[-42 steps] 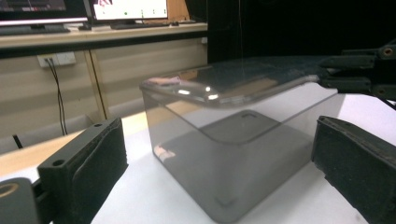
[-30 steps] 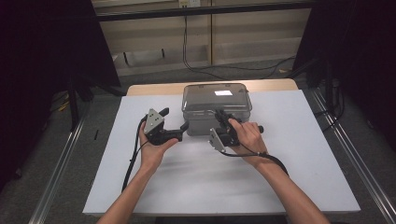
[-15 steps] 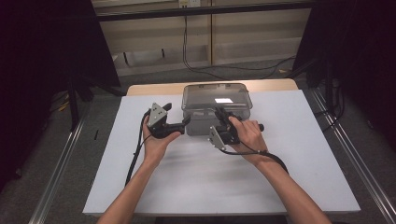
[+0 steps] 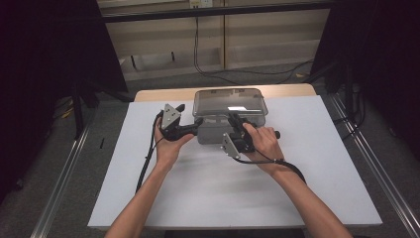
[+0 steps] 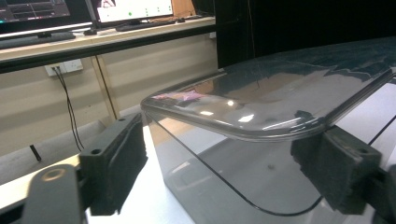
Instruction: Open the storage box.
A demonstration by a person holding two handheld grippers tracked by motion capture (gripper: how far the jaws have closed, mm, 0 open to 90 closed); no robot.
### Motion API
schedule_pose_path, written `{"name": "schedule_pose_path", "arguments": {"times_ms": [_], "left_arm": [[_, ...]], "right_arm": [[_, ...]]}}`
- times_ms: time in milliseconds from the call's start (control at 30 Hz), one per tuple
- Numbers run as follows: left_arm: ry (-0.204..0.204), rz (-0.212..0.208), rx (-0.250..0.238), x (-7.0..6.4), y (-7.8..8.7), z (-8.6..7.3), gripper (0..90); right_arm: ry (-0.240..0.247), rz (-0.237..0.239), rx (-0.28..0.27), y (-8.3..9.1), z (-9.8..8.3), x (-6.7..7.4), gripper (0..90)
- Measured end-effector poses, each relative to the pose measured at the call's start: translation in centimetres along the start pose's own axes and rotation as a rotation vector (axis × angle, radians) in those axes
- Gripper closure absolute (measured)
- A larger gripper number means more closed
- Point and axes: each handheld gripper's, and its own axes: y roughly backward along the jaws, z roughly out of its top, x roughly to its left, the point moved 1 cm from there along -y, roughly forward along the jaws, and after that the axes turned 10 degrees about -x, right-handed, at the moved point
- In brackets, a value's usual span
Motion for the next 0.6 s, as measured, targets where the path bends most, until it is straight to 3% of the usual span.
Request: {"name": "schedule_pose_path", "arguments": {"times_ms": [167,300,433,600], "left_arm": [[-0.019,-0.003,0.002,-0.1,-0.2,0.1,22.8],[-0.038,-0.011,-0.003,-0.1,-0.3,0.1,22.9],[-0.027,-0.016,-0.007,-0.1,-0.4,0.1,23.2],[-0.037,-0.018,-0.018,-0.1,-0.4,0.4,23.2]], "right_arm": [[-0.036,-0.001,-0.020,0.0,-0.1,-0.2,69.6],[-0.109,-0.004,-0.034,0.0,-0.3,-0.6,61.5],[-0.211,-0.002,-0.027,0.1,-1.0,-1.1,51.7],[-0.388,-0.028,-0.037,0.4,-2.4,-1.6,41.0]]}}
